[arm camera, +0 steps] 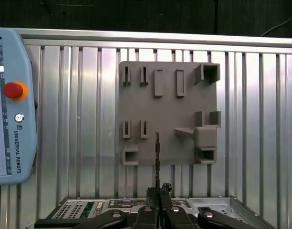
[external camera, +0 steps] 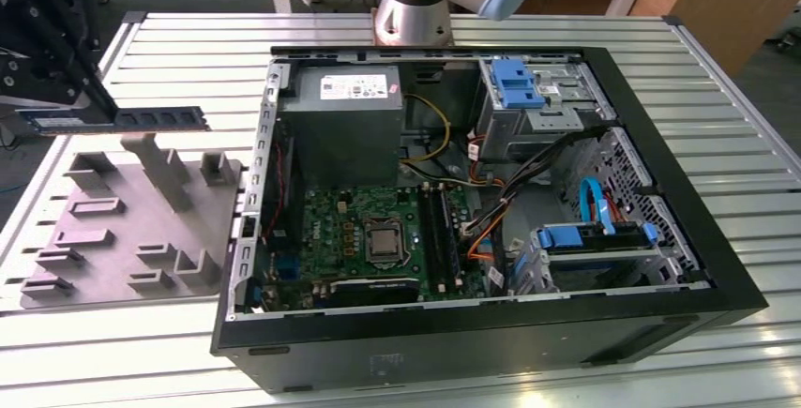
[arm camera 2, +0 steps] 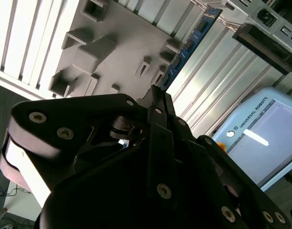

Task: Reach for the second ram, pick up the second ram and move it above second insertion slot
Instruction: 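Pick up the second ram and move it above second insertion slot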

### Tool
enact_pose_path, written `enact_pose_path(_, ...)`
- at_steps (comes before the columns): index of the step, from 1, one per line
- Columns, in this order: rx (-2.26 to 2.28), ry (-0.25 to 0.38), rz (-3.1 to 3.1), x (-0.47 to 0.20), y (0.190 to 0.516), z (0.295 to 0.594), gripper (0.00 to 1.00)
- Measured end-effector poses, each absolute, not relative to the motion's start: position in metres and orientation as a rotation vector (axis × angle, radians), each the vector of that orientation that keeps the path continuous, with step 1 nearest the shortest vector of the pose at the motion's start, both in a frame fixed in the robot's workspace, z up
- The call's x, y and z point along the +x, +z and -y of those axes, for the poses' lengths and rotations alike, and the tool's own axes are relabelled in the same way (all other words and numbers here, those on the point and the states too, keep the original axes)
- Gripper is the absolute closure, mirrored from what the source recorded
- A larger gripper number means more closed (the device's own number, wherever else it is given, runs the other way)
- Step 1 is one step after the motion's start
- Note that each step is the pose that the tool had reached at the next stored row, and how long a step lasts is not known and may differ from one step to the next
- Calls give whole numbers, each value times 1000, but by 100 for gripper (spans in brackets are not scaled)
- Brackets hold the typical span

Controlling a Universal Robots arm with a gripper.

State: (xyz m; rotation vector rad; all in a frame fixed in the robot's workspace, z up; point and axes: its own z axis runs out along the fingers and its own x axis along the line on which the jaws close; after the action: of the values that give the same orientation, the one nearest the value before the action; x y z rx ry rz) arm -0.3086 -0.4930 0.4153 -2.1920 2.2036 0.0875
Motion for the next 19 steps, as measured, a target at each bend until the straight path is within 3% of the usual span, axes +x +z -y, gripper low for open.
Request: enact_pose_path(19,-2192,88,-2204,-263,415,493,87)
